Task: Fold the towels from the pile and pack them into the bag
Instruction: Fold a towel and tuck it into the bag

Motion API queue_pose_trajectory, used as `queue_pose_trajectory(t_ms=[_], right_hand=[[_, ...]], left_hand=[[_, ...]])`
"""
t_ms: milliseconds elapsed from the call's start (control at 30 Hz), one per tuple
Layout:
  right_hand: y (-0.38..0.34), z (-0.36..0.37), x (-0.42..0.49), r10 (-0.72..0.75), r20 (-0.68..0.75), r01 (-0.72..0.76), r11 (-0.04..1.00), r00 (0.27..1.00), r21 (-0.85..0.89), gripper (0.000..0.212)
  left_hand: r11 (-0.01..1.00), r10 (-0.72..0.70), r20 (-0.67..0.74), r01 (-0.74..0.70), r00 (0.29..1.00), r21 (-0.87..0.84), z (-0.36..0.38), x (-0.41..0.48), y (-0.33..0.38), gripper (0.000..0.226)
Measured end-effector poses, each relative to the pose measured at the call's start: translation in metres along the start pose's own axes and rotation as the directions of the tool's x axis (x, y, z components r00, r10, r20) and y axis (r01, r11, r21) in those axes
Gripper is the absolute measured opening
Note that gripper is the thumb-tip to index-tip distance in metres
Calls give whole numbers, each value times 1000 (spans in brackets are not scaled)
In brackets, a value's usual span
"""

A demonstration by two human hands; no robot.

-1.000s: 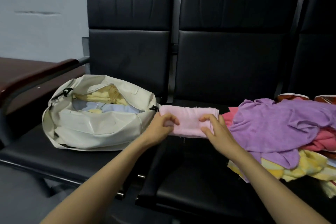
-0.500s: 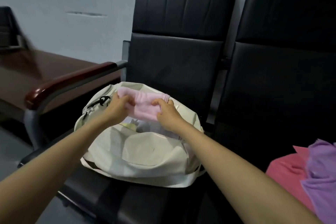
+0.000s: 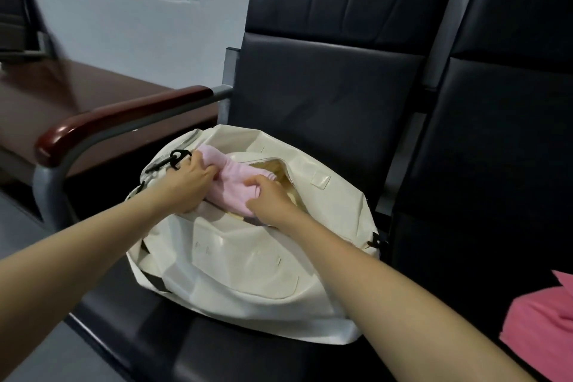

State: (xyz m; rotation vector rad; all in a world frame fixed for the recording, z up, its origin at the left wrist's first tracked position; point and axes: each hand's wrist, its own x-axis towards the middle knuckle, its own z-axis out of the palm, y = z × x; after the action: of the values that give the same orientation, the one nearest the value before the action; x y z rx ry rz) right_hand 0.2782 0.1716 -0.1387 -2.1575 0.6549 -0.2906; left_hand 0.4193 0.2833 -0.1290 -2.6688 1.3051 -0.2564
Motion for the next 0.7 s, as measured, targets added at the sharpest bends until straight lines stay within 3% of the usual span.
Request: queue_pose_trajectory(t_ms=[67, 167, 433, 500, 600, 700], right_hand=[[-3, -1, 2, 0, -8, 0, 1000, 1000, -5, 45], [-9, 2, 4, 26, -14, -26, 1000, 1000, -1, 46], [-14, 8, 12, 29, -9, -28, 998, 1000, 61, 44], [-13, 7, 11, 29, 1, -29, 999, 1000, -25, 43], [-10, 7, 14, 26, 38, -19, 982, 999, -190, 44], [-4, 16, 15, -70, 20, 73, 948, 997, -311, 43]], left_hand=[[994, -22, 91, 11, 996, 110, -1, 4, -4, 42], [989, -45, 189, 18, 981, 145, -5, 8, -8, 44], [989, -93, 178, 70, 980, 128, -14, 19, -16, 41], [992, -122, 176, 112, 977, 67, -7, 21, -18, 40], [984, -156, 146, 140, 977, 112, 0, 16, -12, 39], [981, -158, 39, 152, 987, 125, 5, 13, 0, 36]])
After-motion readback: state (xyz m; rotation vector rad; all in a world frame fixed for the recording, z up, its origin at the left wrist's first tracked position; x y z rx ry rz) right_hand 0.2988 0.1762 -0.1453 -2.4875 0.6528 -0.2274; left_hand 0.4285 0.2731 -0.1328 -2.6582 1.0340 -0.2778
